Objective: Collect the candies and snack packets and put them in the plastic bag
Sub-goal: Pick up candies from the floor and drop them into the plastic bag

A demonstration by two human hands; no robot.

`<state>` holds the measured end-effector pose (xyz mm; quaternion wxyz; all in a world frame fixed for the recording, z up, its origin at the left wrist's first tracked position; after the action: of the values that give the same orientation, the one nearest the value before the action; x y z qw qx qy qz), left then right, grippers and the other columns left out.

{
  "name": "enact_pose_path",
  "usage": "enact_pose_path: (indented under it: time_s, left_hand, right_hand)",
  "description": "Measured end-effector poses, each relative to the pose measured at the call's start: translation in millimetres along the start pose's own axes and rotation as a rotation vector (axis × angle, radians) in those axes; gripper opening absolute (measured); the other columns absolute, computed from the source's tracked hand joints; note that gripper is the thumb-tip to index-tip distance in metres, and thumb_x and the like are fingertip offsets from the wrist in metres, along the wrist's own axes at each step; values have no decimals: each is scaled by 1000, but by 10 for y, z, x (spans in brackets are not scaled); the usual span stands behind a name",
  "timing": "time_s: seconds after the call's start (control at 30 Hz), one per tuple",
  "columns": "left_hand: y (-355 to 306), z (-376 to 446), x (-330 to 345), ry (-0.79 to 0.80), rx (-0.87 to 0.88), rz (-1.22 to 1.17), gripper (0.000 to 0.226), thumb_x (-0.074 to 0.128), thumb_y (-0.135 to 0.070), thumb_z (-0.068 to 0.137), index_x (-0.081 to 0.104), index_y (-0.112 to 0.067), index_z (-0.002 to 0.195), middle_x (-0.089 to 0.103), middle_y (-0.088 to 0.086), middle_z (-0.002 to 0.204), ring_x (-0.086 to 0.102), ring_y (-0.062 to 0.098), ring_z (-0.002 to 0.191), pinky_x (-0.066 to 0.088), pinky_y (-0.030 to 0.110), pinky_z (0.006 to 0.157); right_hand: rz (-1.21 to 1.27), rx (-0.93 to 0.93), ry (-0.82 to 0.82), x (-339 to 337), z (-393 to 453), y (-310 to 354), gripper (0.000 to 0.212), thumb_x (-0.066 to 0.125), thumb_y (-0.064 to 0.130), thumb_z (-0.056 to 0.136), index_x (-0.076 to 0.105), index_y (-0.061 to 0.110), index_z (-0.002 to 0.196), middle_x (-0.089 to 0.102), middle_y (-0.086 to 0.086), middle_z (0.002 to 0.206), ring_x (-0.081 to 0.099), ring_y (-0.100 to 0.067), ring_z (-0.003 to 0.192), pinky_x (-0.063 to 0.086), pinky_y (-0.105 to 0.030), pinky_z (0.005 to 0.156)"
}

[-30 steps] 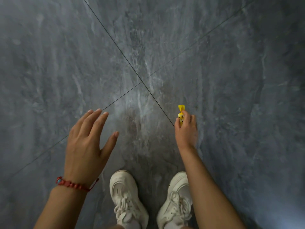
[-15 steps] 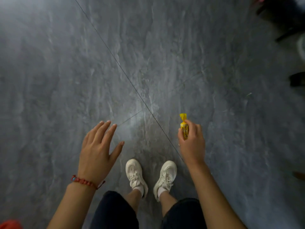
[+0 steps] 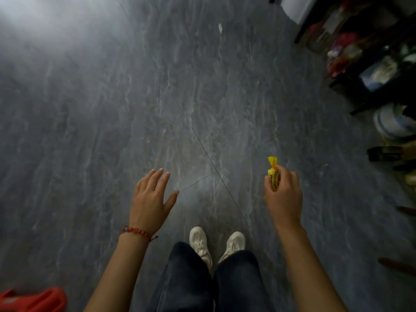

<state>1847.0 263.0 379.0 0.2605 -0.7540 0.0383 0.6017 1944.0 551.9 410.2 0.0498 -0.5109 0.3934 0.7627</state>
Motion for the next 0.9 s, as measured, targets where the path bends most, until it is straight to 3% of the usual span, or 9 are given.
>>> enact_pose_path:
  time_s: [0.17,0.3,0.6,0.73,0.9]
  left_hand:
    - [155,209,-294,-30,-21,11,75,18,-58,93,59,1,114,59,22,117,53,39,112,41,49,92]
    - [228,601,-438,-40,-40,13,75,19,-58,92,59,1,114,59,22,118,52,39,112,41,49,92]
    - [15,2100,-911,-73,-43,46,75,17,-58,92,58,0,115,59,22,119,53,39,112,40,50,93]
    - [-6,2777,-1183,-107,-67,36,74,19,-58,92,58,0,116,58,21,120,52,38,113,42,51,93]
    - [-34,3596,-1438,-135,-46,61,73,19,-58,93,58,-1,116,58,20,119,52,38,113,41,49,93]
  right_hand:
    - [-4,-11,7,-52,207,244,27,70,0,75,62,-1,101,57,-22,86,58,-36,70,33,-26,62]
    - [12,-26,20,29,633,419,28,70,1,75,62,0,101,56,-22,84,57,-37,67,40,-32,58]
    - [64,-125,45,330,2274,975,29,71,1,74,62,0,102,56,-21,84,57,-35,66,34,-27,60]
    - [121,-148,47,463,2996,1186,28,69,4,76,62,2,103,56,-20,86,58,-36,68,45,-33,57]
    - [124,-164,31,684,3796,1429,28,70,4,75,62,1,102,56,-21,85,58,-36,69,43,-32,58]
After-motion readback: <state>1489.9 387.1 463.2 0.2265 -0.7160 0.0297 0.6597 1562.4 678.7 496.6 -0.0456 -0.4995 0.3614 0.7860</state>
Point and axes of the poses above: each hand's wrist, its own z-axis towards the middle knuckle, its own x-axis out of the palm, y = z × x, the point moved 10 cm from there along z, towards the middle knuckle
